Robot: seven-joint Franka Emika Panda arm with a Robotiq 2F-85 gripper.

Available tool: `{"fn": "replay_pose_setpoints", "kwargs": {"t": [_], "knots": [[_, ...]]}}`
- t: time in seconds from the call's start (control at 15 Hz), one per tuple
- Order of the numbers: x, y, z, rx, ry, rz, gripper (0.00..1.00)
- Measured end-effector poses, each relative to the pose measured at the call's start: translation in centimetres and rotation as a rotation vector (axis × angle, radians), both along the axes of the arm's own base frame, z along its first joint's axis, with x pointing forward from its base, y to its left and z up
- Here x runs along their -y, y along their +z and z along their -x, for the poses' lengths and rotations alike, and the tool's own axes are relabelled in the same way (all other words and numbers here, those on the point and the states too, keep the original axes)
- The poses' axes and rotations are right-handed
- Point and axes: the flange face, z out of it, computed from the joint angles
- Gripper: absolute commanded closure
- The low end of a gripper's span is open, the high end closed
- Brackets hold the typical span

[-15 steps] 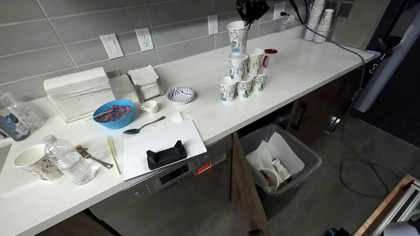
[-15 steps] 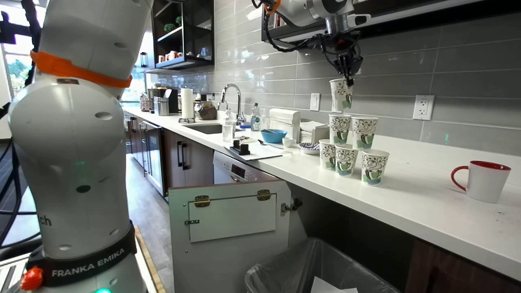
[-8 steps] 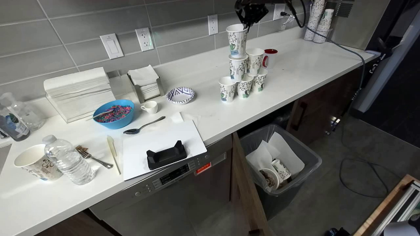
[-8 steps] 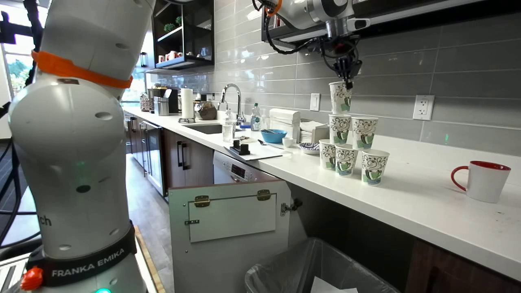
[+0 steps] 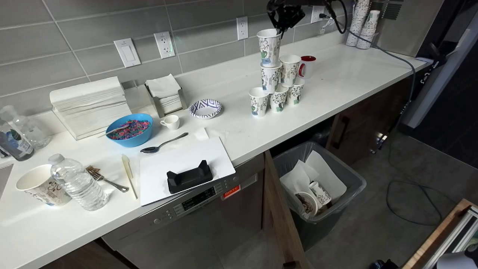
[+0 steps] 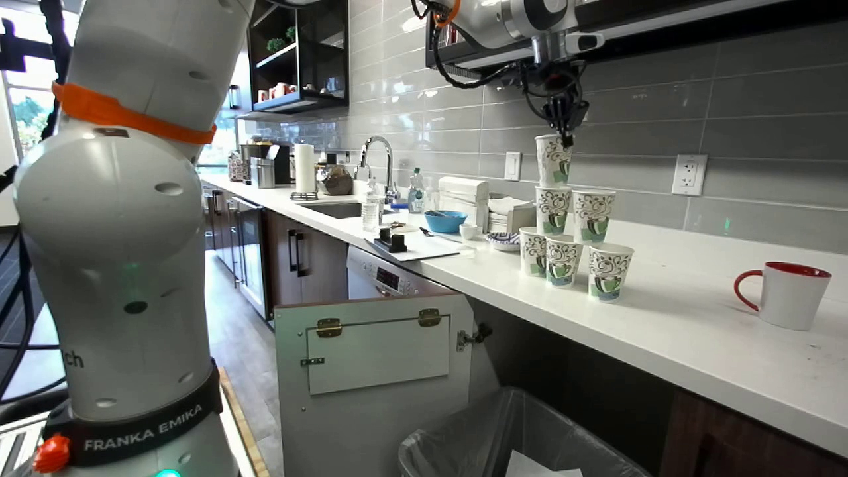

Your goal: Put each cup in the stack, into the other

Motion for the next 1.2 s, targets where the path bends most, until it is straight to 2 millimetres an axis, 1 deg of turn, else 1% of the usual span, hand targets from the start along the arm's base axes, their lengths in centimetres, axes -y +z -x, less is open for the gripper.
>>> {"fn": "replay_pose_setpoints", "kwargs": {"t": [0.67,0.73,0.8,0.87,1.07,1.2], "knots": [[0.39,-0.44,-0.14,-0.006,-0.009,-0.012,0.99],[0.43,-0.52,-0.17,-0.008,-0.01,-0.012,0.86],[0.47,-0.62,-0.21,-0.009,-0.011,-0.013,0.71],[0.5,-0.72,-0.24,-0.011,-0.012,-0.014,0.66],[0.56,-0.95,-0.32,-0.014,-0.013,-0.014,0.41],[0.56,-1.01,-0.34,-0.015,-0.013,-0.013,0.27]]}}
